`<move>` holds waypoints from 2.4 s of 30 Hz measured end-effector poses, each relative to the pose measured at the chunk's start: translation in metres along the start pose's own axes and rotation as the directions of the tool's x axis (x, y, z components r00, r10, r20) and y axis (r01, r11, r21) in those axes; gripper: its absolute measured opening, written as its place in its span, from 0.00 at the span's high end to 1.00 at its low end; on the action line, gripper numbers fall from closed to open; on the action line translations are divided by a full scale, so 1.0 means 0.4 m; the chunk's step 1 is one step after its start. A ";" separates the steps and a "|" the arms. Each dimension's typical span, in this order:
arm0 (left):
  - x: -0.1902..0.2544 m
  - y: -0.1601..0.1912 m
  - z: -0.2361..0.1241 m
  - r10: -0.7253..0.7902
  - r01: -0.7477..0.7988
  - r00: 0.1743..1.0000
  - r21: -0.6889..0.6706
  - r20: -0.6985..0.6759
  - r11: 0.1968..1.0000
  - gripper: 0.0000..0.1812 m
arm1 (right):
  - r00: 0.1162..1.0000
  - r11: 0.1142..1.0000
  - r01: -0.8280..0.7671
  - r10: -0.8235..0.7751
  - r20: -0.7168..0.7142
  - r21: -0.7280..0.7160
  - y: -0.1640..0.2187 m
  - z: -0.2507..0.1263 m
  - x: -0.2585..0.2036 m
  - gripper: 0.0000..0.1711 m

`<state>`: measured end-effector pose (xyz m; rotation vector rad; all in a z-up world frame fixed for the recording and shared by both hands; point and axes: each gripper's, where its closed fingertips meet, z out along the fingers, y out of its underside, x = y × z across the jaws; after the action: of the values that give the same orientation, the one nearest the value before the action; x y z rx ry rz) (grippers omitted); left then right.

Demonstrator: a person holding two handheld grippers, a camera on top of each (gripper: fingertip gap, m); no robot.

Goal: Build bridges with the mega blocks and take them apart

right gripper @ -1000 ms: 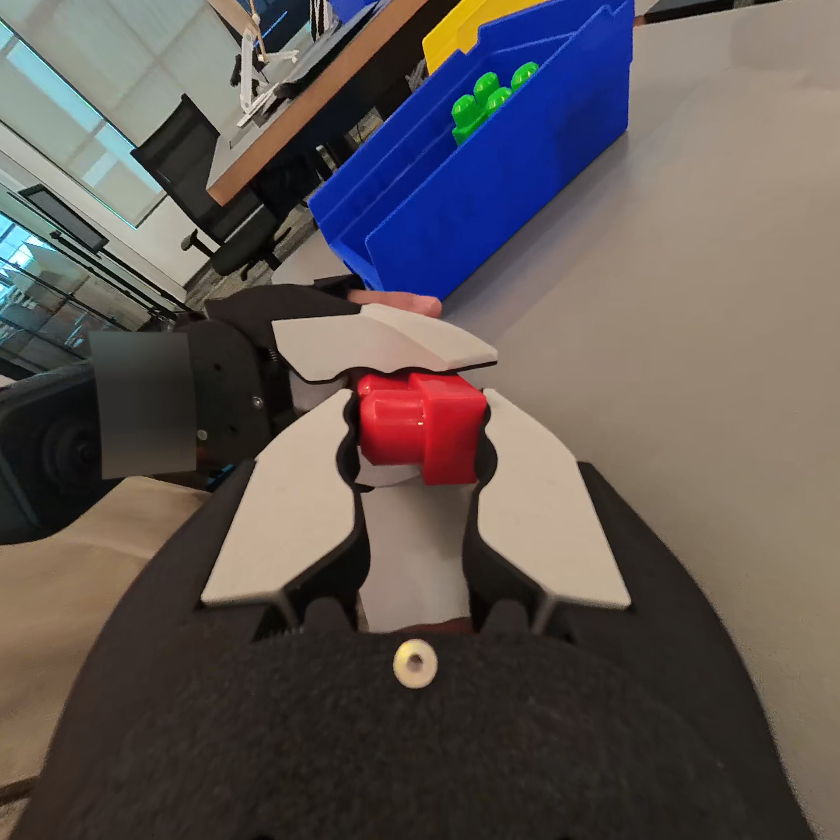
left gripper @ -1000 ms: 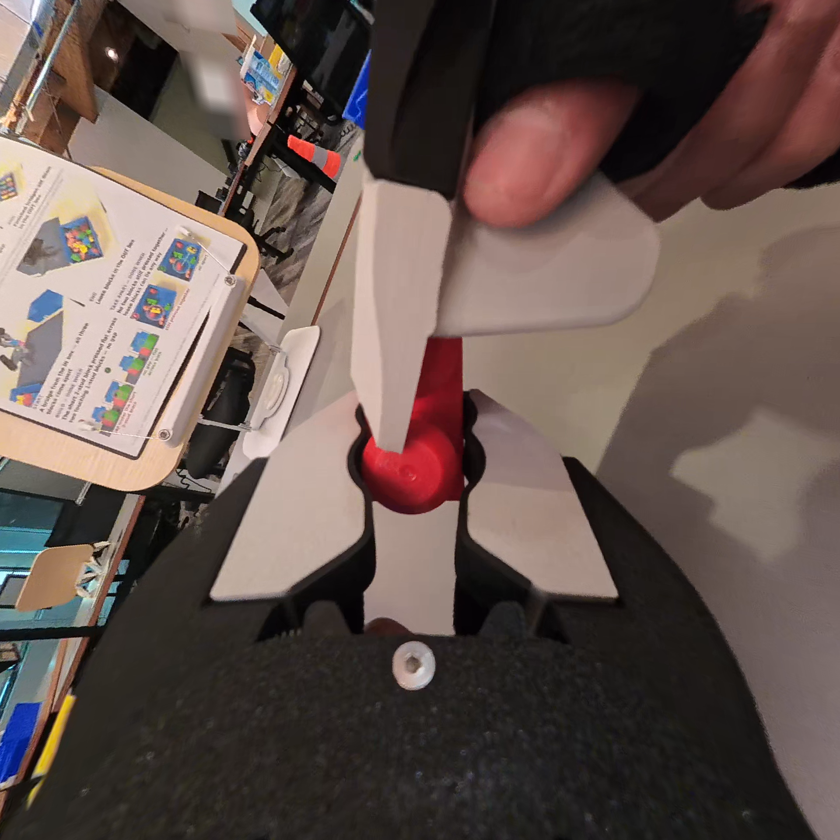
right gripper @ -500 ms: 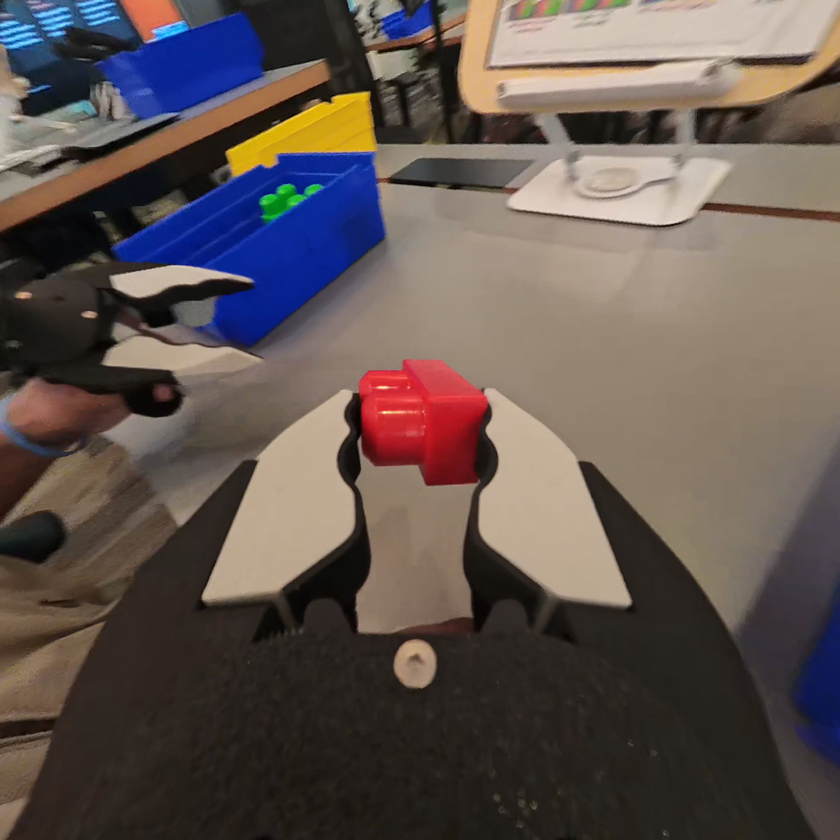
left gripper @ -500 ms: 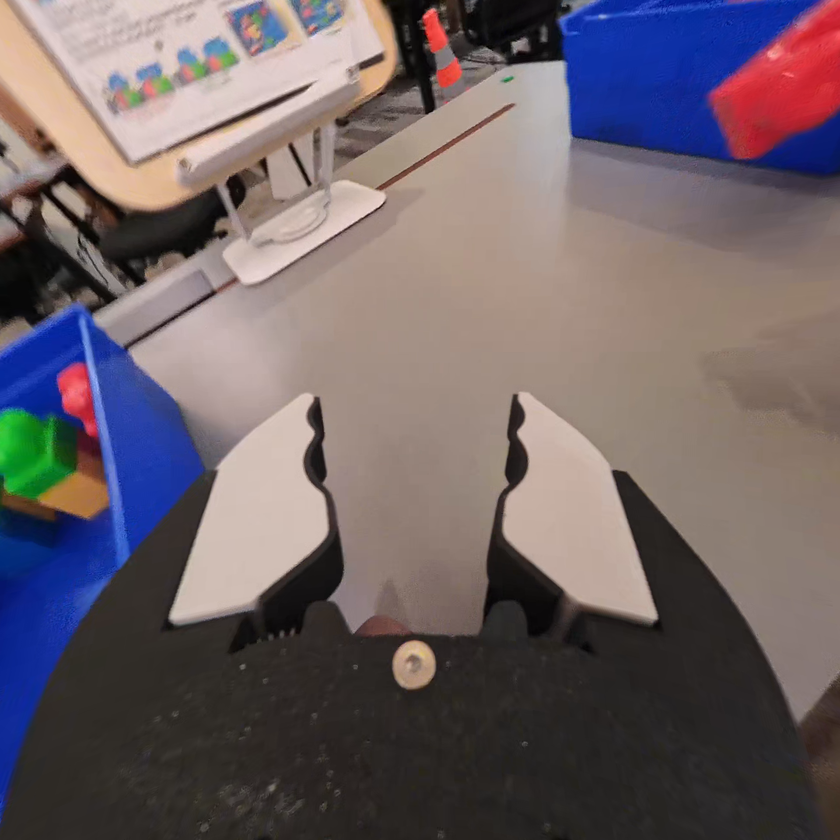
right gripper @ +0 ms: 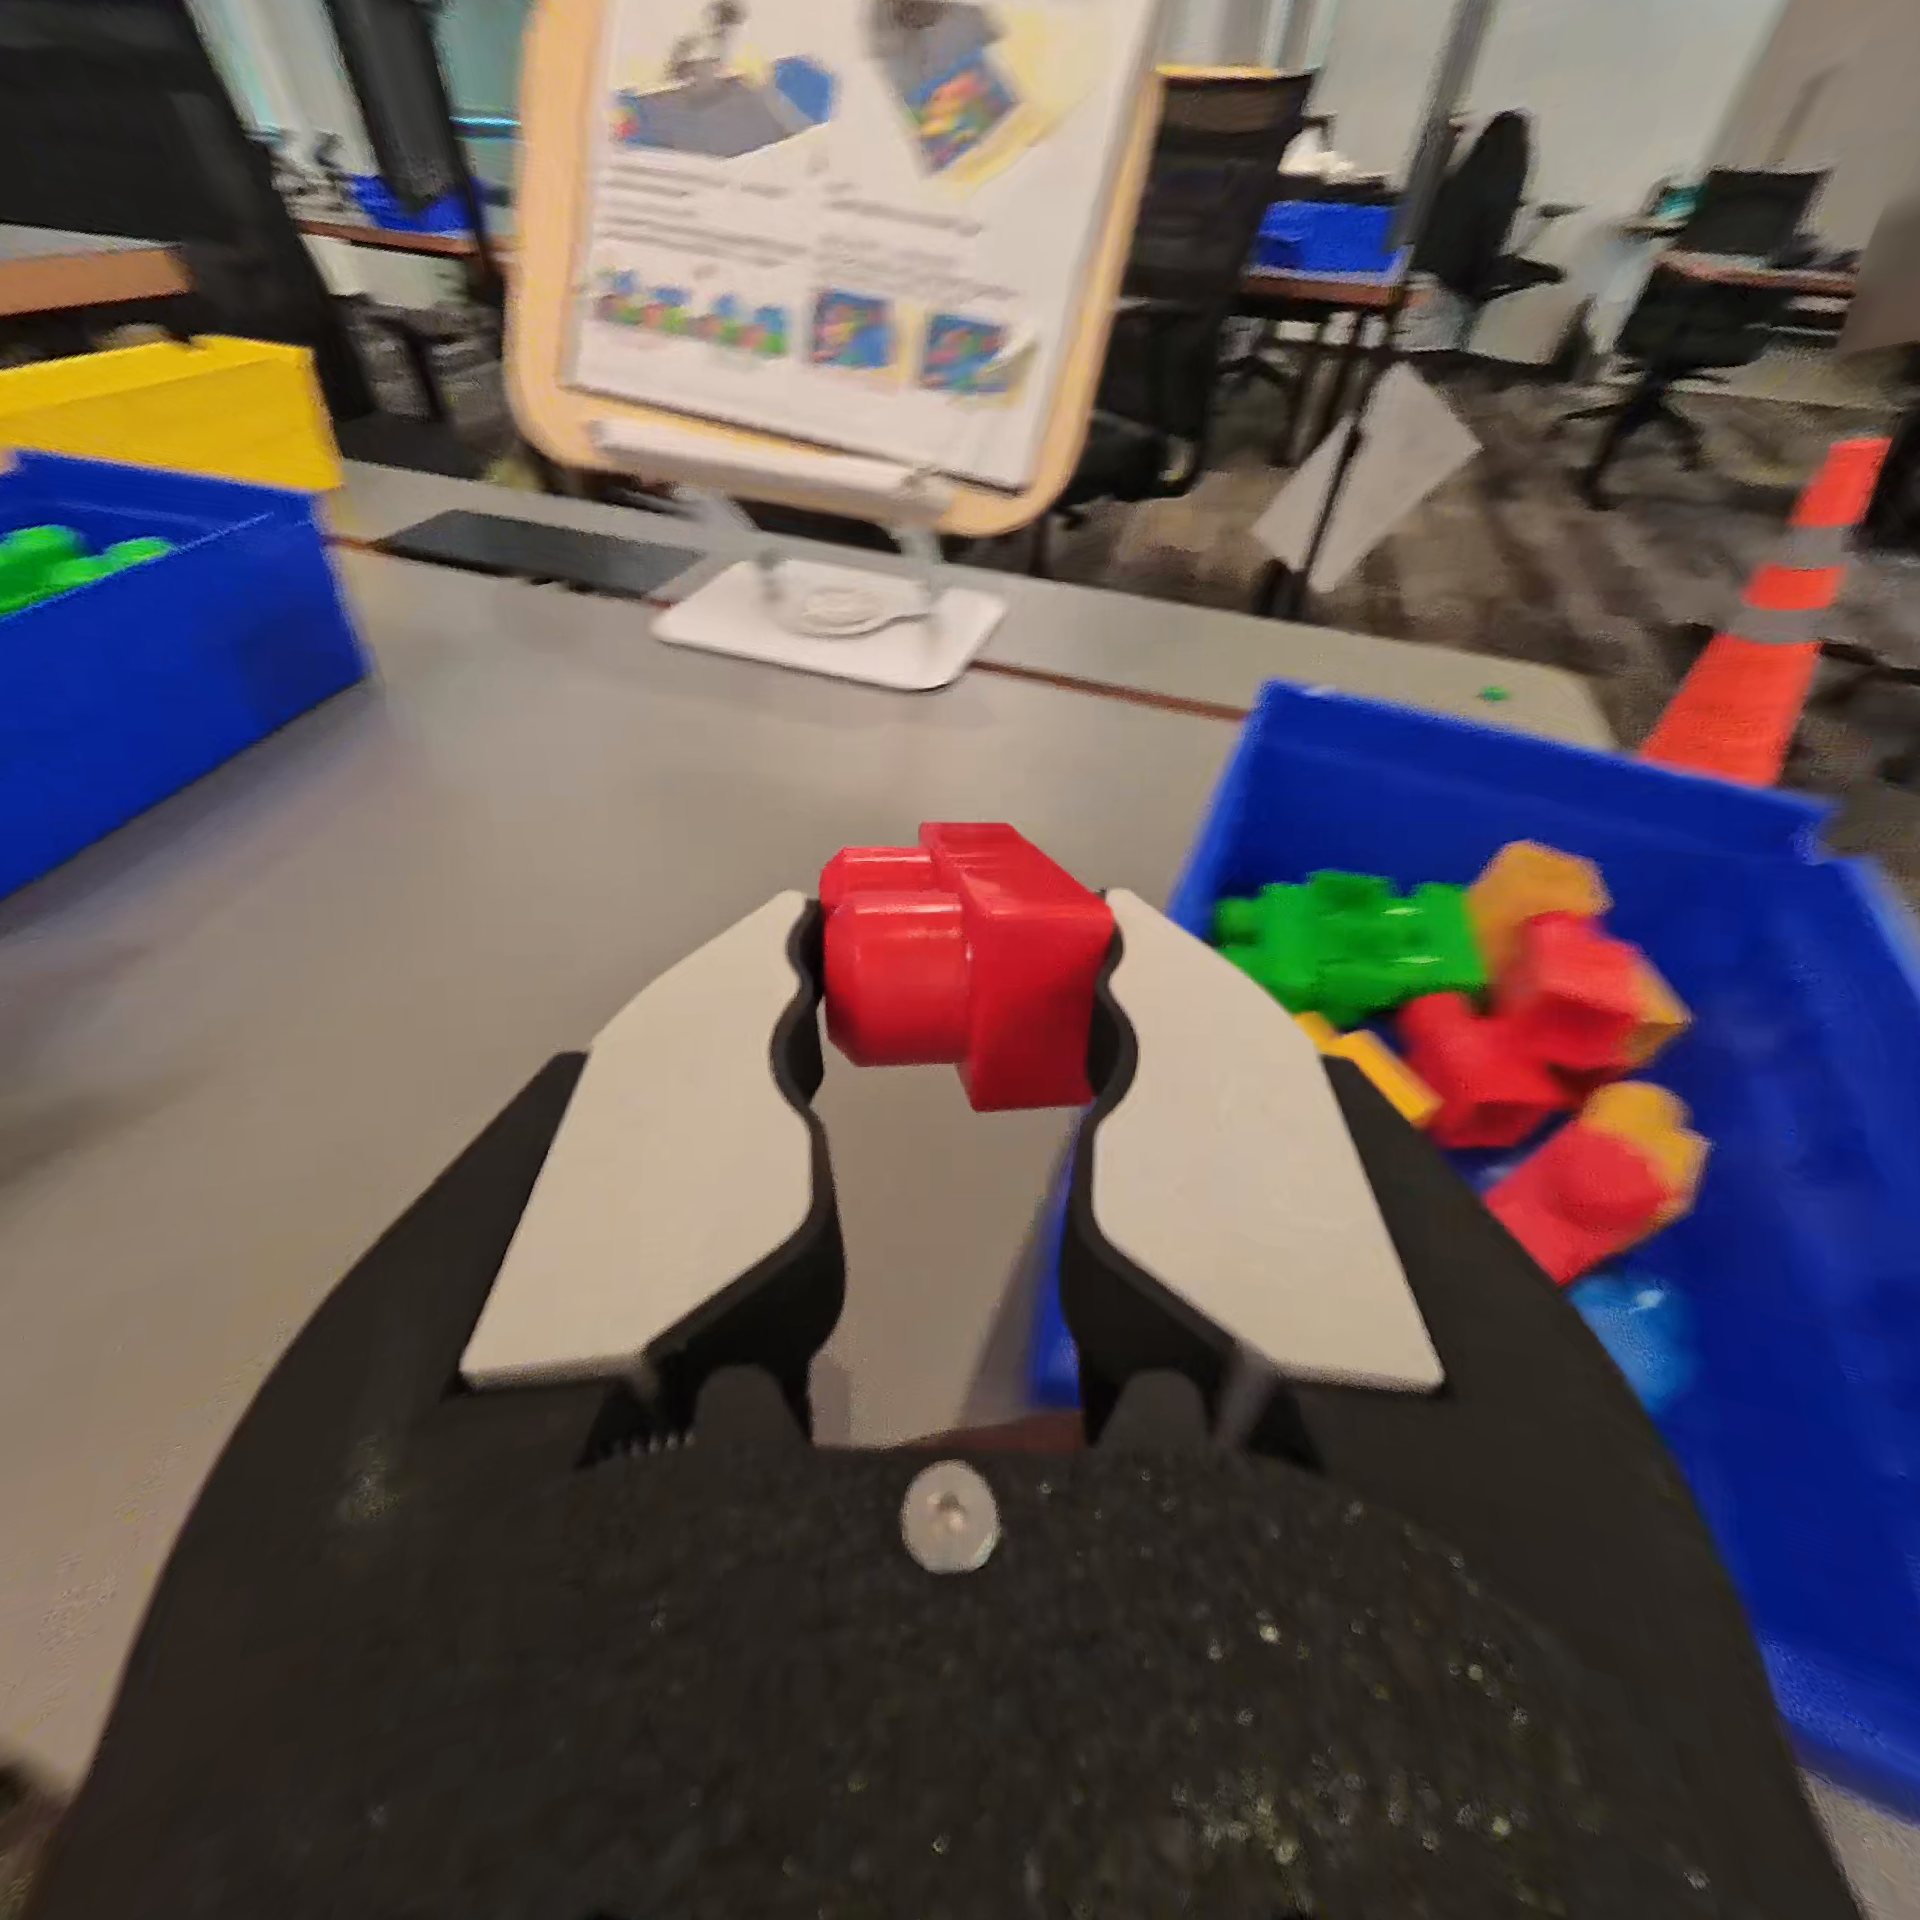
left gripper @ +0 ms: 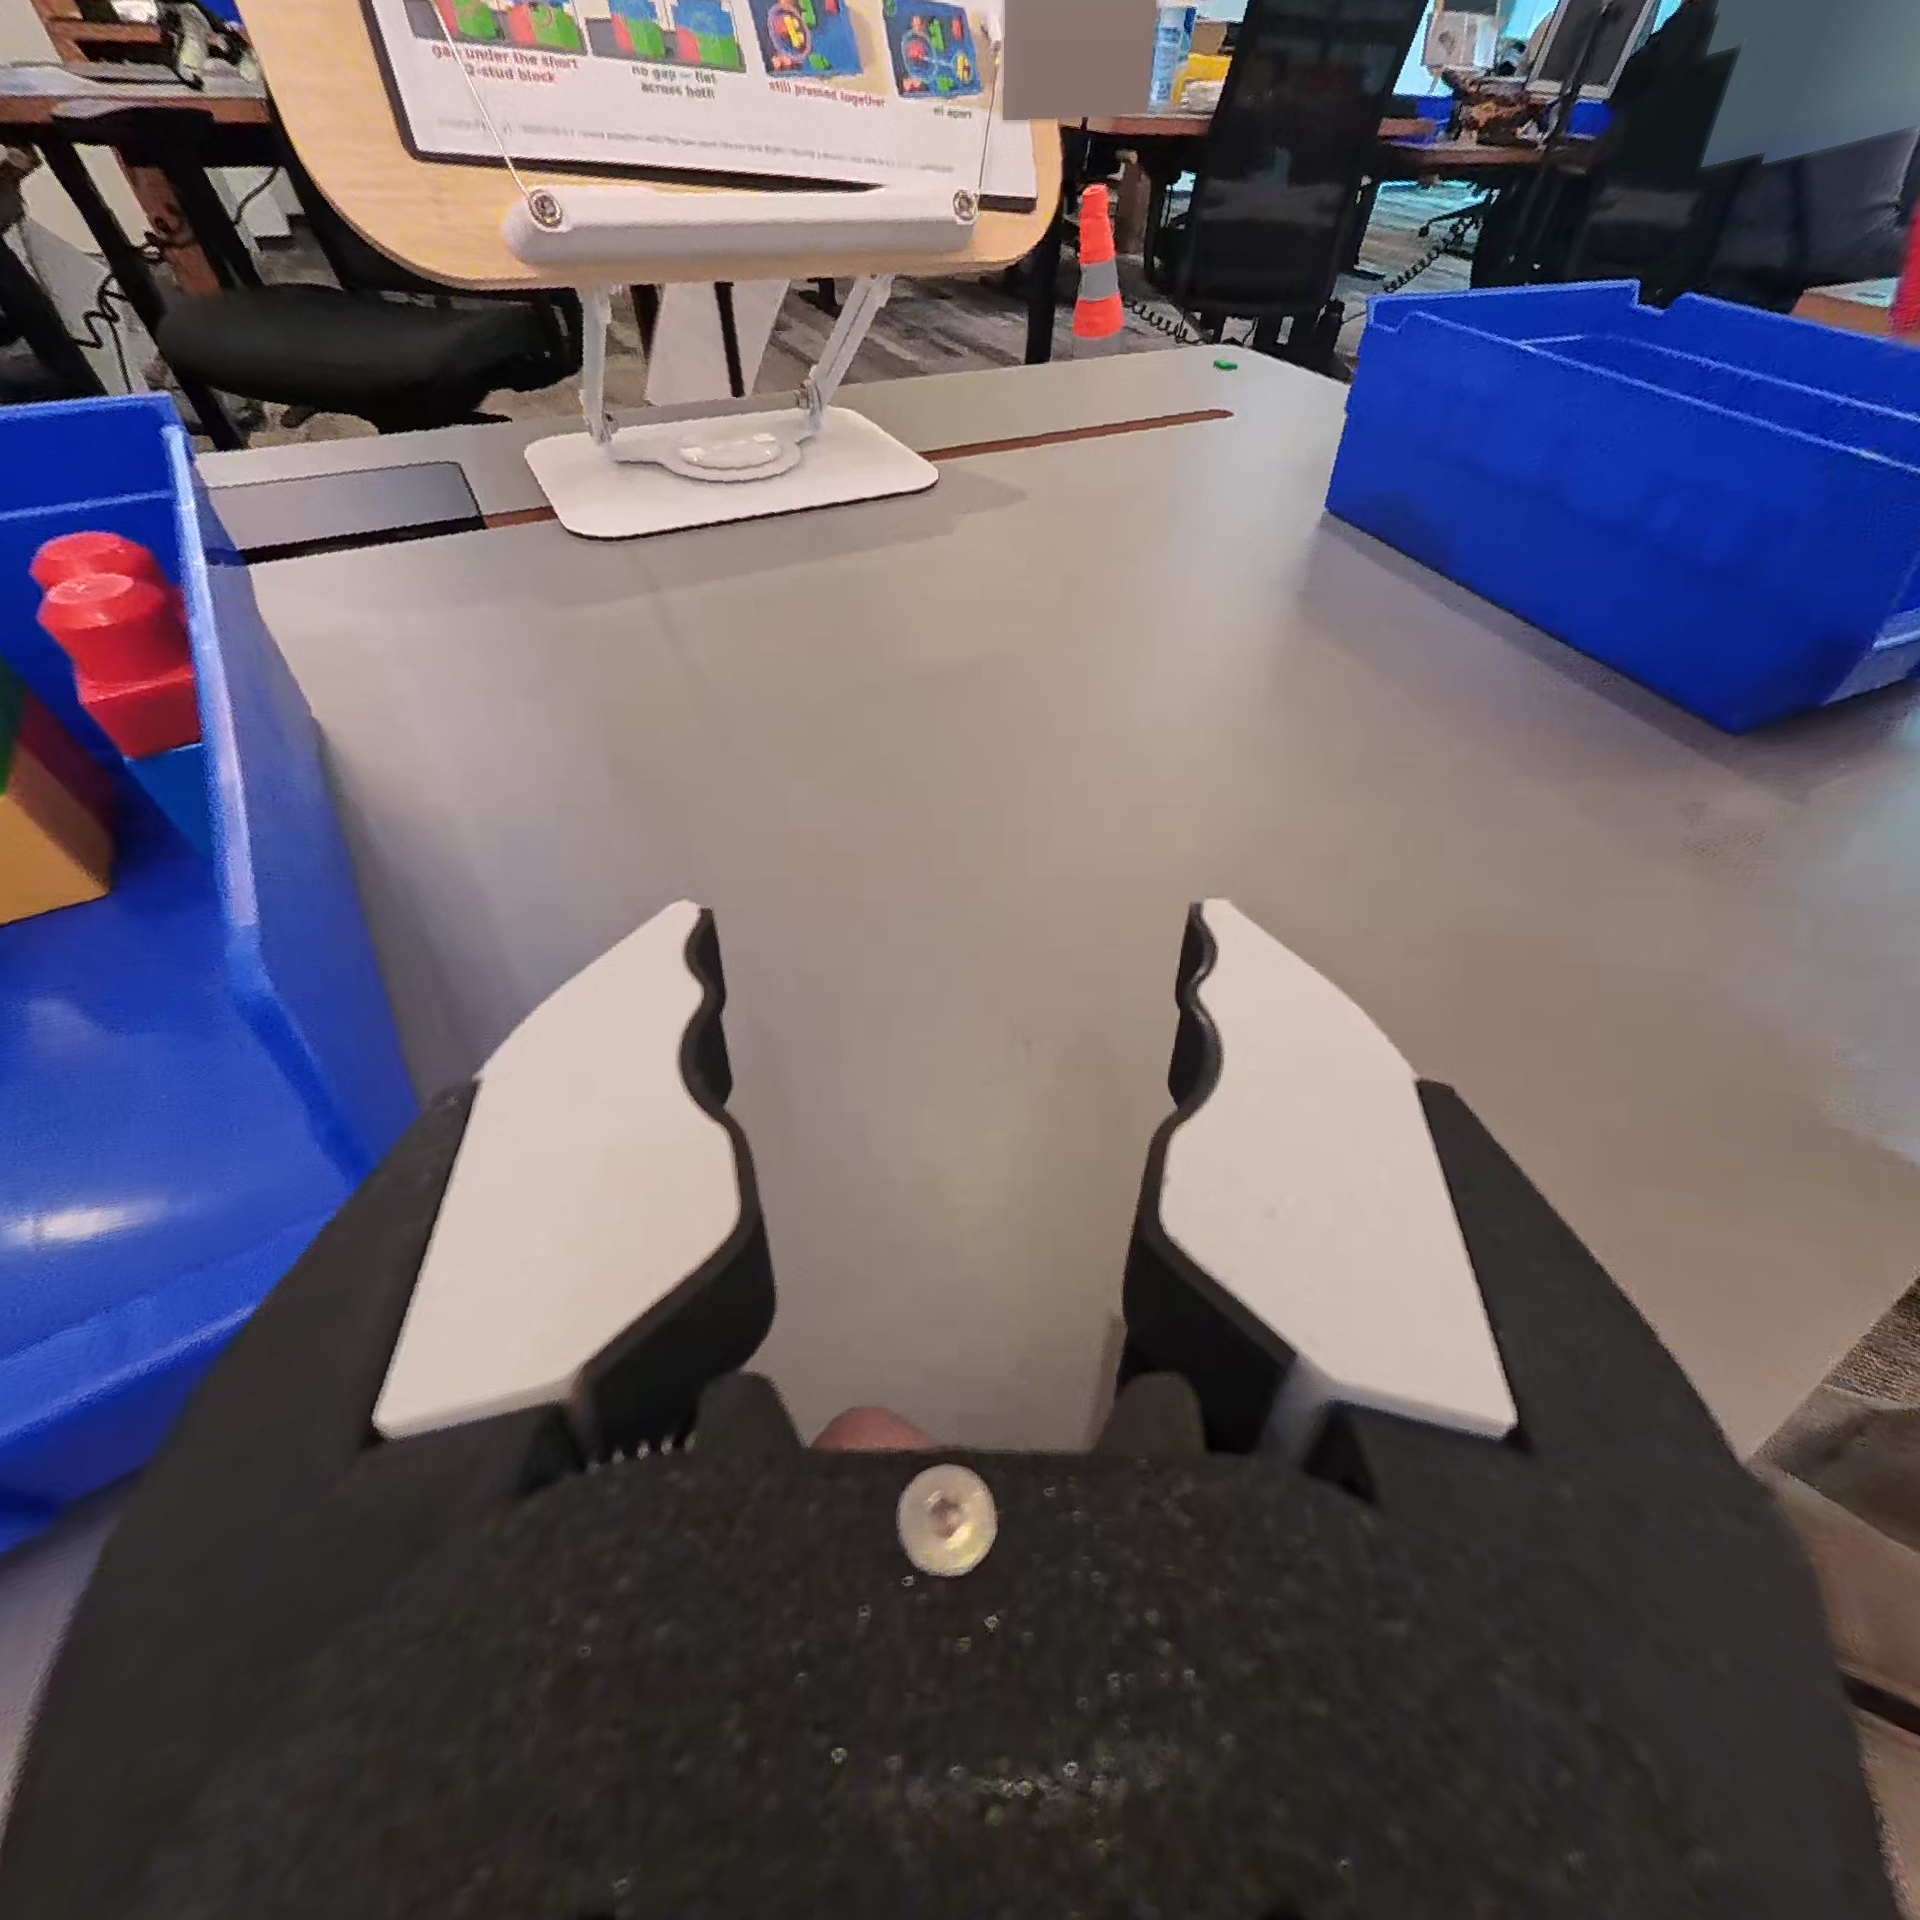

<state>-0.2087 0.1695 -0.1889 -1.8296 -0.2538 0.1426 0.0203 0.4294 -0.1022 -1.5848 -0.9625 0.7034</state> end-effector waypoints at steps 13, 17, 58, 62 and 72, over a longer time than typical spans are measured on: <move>0.023 -0.018 -0.018 0.037 -0.037 0.999 0.011 -0.009 0.999 0.56 | 0.986 0.868 -0.025 -0.061 -0.157 -0.496 0.170 0.380 0.453 0.72; 0.025 -0.015 -0.016 0.038 -0.038 0.999 0.003 -0.012 0.999 0.57 | 0.976 0.854 -0.012 -0.102 -0.190 -0.520 0.203 0.403 0.465 0.71; -0.299 -0.198 -0.135 0.201 -0.177 0.864 -0.097 0.461 0.980 0.61 | 0.959 0.997 0.047 -0.031 0.280 -0.053 0.183 0.056 -0.477 0.57; -0.505 -0.215 -0.075 0.102 0.007 0.887 -0.233 0.451 0.972 0.61 | 0.957 0.998 0.047 -0.030 0.289 -0.052 0.185 0.050 -0.460 0.57; -0.805 -0.071 0.120 -0.026 0.322 0.885 -0.569 0.466 0.756 0.62 | 0.956 0.998 -0.036 0.050 0.289 -0.054 0.185 0.025 -0.382 0.59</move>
<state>-0.5342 0.1419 -0.1858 -2.4242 -0.8876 0.3668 -0.0474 0.2965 -0.1837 -1.5755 -1.1678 0.9693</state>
